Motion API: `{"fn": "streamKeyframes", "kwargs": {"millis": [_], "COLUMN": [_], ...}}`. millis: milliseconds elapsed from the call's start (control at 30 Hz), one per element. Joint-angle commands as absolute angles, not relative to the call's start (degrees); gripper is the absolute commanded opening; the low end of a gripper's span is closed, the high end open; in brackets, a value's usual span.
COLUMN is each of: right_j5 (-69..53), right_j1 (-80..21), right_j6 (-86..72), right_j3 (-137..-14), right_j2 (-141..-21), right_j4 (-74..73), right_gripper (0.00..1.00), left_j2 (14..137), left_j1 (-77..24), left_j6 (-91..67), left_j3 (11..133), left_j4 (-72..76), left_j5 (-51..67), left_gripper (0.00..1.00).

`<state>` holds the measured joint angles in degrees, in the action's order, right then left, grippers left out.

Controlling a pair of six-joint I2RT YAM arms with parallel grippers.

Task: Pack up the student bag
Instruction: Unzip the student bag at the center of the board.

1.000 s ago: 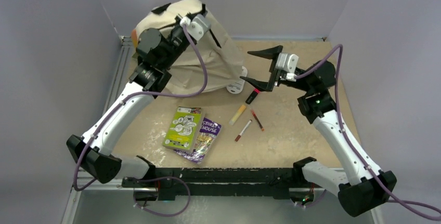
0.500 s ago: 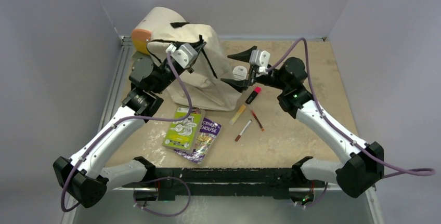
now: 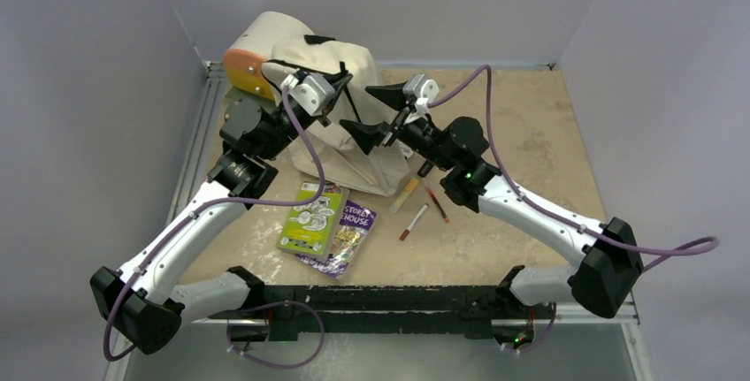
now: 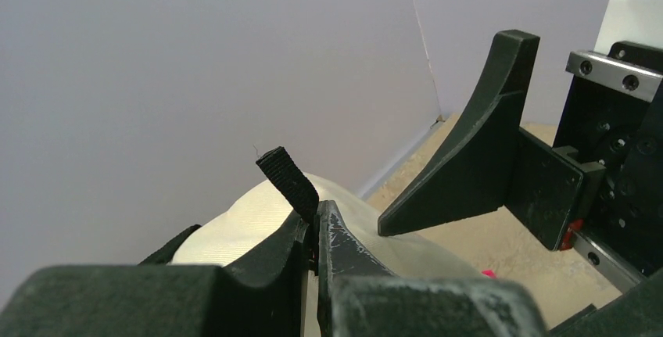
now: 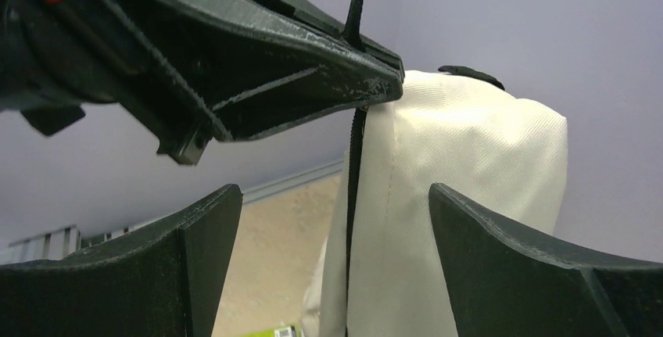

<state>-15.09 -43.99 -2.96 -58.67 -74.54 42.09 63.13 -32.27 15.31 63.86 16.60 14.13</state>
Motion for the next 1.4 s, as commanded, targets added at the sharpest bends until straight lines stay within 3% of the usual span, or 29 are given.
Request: {"fn": "streamKeyframes", "kwargs": {"millis": [0, 200, 300, 367, 533, 567, 933, 1367], "right_j5": [-1.9, 9.1, 13.8, 16.0, 16.9, 16.5, 17.6, 18.0], "right_j1": [-47.2, -50.6, -51.2, -51.2, -51.2, -51.2, -51.2, -51.2], "right_j6": [-6.3, -1.3, 1.2, 2.4, 3.0, 3.0, -1.1, -3.0], "right_j3": [-60.7, -63.9, -64.2, -64.3, -62.7, -61.9, -56.0, -51.4], "right_j2": [-76.5, -81.1, -82.6, -83.1, -82.1, -81.5, -77.9, -73.1], "right_j4": [48.6, 47.5, 48.1, 48.2, 49.7, 50.4, 49.7, 47.9], "right_gripper": [0.91, 0.84, 0.74, 0.59, 0.05, 0.00, 0.00, 0.00], "left_j2": [62.6, 62.2, 62.2, 62.0, 61.5, 61.6, 62.7, 63.5], "left_j1": [-32.1, -32.1, -32.1, -32.1, -32.1, -32.2, -32.1, -27.3], "left_j6": [13.6, 12.4, 11.6, 11.3, 10.9, 10.7, 13.5, 19.4], "left_j3": [65.2, 65.7, 65.9, 65.9, 65.7, 65.8, 65.1, 60.0], "left_j4": [21.3, 20.8, 20.2, 19.9, 19.6, 19.5, 26.2, 30.8], "left_j5": [15.4, 16.1, 17.0, 17.2, 15.9, 14.7, -14.7, -30.1], "left_gripper": [0.00, 0.00, 0.00, 0.00, 0.00, 0.00, 0.00, 0.00]}}
